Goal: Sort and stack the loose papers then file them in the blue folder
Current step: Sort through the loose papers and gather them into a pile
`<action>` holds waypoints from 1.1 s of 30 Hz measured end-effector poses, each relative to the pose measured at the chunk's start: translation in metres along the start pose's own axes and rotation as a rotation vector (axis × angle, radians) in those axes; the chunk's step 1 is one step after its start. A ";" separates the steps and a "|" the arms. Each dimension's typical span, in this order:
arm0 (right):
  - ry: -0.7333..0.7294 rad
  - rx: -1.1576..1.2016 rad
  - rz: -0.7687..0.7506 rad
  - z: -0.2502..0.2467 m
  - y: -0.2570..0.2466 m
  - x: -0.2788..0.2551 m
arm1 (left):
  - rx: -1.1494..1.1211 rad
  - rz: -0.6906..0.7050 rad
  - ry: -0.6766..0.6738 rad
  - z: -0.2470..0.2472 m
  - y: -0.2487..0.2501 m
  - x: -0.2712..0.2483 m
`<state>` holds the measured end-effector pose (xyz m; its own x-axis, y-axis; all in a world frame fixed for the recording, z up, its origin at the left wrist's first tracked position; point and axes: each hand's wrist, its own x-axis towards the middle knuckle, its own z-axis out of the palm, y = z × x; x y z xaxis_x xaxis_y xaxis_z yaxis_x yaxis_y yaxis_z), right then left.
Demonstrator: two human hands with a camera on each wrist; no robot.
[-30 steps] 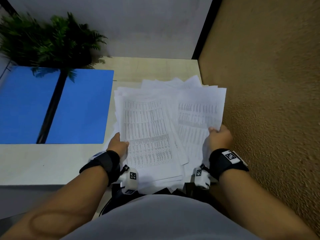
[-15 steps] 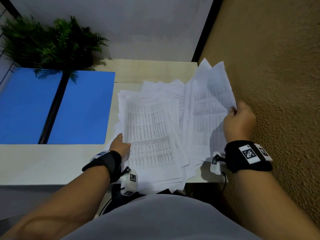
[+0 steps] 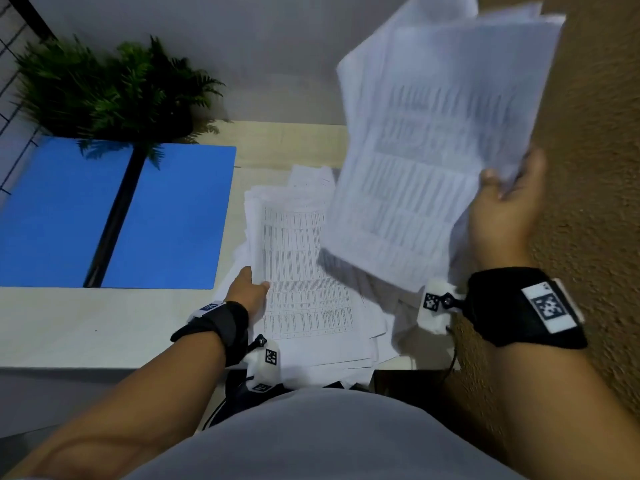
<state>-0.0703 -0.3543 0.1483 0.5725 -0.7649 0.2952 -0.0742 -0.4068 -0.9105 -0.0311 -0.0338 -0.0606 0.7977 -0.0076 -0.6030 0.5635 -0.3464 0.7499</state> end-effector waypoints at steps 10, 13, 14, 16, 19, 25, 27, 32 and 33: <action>-0.512 -0.139 0.651 0.056 0.139 -0.105 | -0.186 0.057 -0.101 0.010 0.006 -0.006; -0.607 -0.216 0.731 0.058 0.145 -0.096 | -0.144 0.047 -0.097 0.013 0.007 -0.004; -0.629 -0.251 0.714 0.058 0.144 -0.090 | -0.133 0.055 -0.072 0.014 0.006 -0.002; -0.611 -0.337 0.621 0.058 0.140 -0.076 | -0.137 0.060 -0.047 0.014 0.007 0.000; -0.632 -0.454 0.450 0.059 0.131 -0.057 | -0.138 0.059 -0.061 0.015 0.006 0.001; -0.737 -0.455 0.433 0.082 0.117 -0.056 | -0.194 -0.004 -0.008 0.018 0.011 -0.003; -0.832 -0.517 0.359 0.091 0.114 -0.069 | -0.132 -0.018 -0.005 0.019 0.013 -0.003; -0.898 -0.457 0.327 0.097 0.119 -0.097 | 0.083 0.015 0.056 0.017 0.016 0.000; -0.820 -0.400 0.355 0.095 0.120 -0.095 | 0.079 0.007 0.085 0.013 0.014 0.003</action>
<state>-0.0563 -0.2831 -0.0166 0.8423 -0.3526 -0.4077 -0.5365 -0.4754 -0.6972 -0.0232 -0.0513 -0.0557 0.8186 0.0681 -0.5704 0.5421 -0.4199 0.7279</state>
